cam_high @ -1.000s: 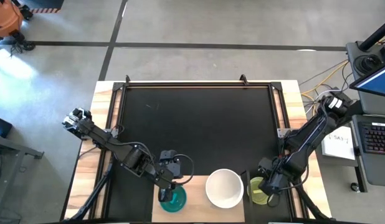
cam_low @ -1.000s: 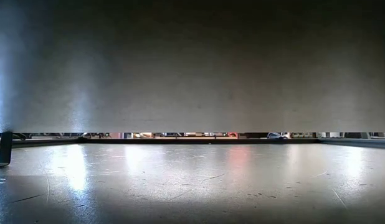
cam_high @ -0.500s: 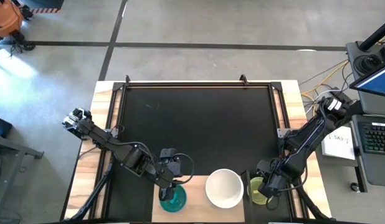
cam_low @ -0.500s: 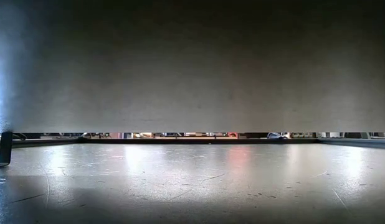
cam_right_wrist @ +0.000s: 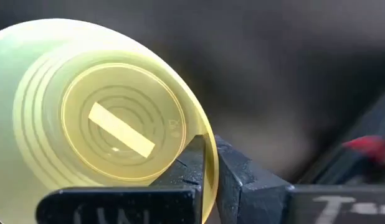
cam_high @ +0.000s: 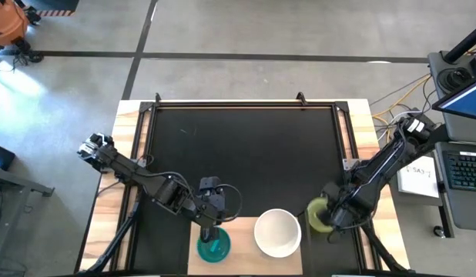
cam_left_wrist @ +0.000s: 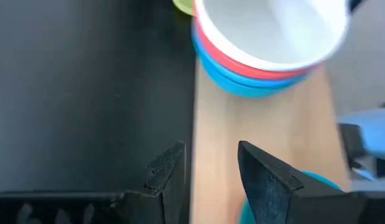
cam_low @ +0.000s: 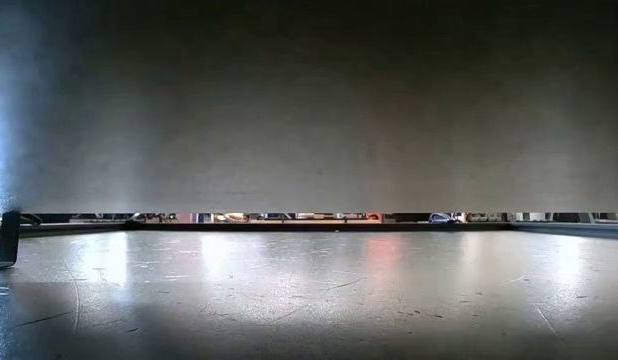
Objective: Place and stack bowls onto a shelf
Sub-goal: Stack the yellow bowl on top of the light blue bowl on the shelf
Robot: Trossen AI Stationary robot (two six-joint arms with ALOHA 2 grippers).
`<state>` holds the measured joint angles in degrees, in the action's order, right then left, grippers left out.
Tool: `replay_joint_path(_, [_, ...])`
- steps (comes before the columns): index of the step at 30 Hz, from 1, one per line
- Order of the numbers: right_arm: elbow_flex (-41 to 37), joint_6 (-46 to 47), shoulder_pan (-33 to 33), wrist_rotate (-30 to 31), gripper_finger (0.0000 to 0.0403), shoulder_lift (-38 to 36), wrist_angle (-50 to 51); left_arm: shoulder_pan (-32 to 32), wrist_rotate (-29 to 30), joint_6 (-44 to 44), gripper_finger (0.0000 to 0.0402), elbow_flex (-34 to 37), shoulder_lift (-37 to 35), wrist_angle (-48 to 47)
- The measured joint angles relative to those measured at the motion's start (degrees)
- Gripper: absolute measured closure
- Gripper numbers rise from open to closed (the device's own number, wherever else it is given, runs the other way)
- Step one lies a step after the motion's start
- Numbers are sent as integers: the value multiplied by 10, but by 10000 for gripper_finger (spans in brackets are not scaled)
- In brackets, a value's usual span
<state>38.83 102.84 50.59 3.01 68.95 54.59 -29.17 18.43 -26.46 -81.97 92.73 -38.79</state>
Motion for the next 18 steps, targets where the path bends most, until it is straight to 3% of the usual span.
replay_joint_path(4, [0, 81, -20, 101, 394, -24, 101, 6, 44, 1, 272, 0, 0, -8])
replay_joint_path(7, [-1, 138, -38, 205, 394, -42, 111, 13, 71, 5, 272, 0, 0, -14])
replay_joint_path(18, [38, 76, -130, 546, 394, -35, 73, 42, 190, 30, 272, 0, 0, -6])
